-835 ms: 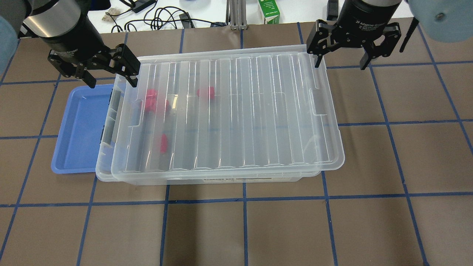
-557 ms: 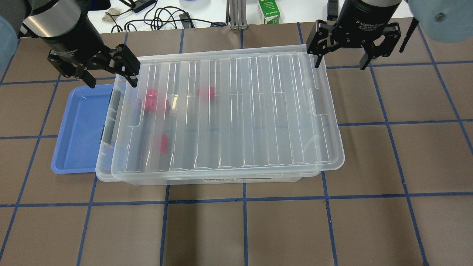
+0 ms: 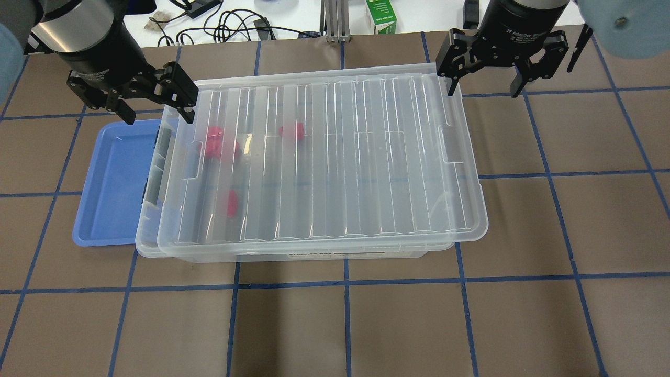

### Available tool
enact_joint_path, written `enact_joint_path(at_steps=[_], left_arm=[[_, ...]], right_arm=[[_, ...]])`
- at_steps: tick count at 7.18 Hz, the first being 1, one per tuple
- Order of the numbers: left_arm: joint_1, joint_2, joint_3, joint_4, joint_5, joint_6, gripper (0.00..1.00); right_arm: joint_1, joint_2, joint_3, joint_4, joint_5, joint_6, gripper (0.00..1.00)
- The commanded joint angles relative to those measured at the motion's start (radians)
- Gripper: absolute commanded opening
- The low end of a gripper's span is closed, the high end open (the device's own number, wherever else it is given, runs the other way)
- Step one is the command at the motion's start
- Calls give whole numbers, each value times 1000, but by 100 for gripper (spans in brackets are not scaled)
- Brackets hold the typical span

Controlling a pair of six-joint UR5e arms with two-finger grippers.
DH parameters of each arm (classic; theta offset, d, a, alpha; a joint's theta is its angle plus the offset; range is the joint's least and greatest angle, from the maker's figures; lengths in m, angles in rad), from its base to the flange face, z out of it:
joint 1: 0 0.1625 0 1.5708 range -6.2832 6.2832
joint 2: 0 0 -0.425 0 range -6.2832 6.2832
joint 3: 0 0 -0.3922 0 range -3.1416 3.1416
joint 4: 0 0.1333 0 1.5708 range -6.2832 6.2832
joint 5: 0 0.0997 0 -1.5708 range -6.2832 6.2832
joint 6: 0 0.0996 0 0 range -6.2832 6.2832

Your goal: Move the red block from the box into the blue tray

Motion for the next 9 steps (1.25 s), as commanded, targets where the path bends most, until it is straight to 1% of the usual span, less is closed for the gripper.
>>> enact_joint_path(at_steps=[1,2,3,4,6,8,9], left_arm=[[0,0,-1,2,-1,-1,100],[0,0,-3,3,-1,0,100],[0,2,-3,6,-1,-1,100],[0,2,-6,5,-1,-1,100],[0,3,-7,6,-1,-1,100],[0,2,-9,6,-1,-1,100],[0,2,-9,8,-1,0,100]], right_arm=[[-3,46,84,-83,-1,-24,100],[-7,92,150,-226,-6,-26,100],[-26,114,205,-275,-21,-30,100],[-52,118,236,-313,-32,-53,100],[-63,118,279,-326,-33,-61,100],[-93,118,283,-330,-36,-120,100],[-130,118,281,-330,-38,-162,100]])
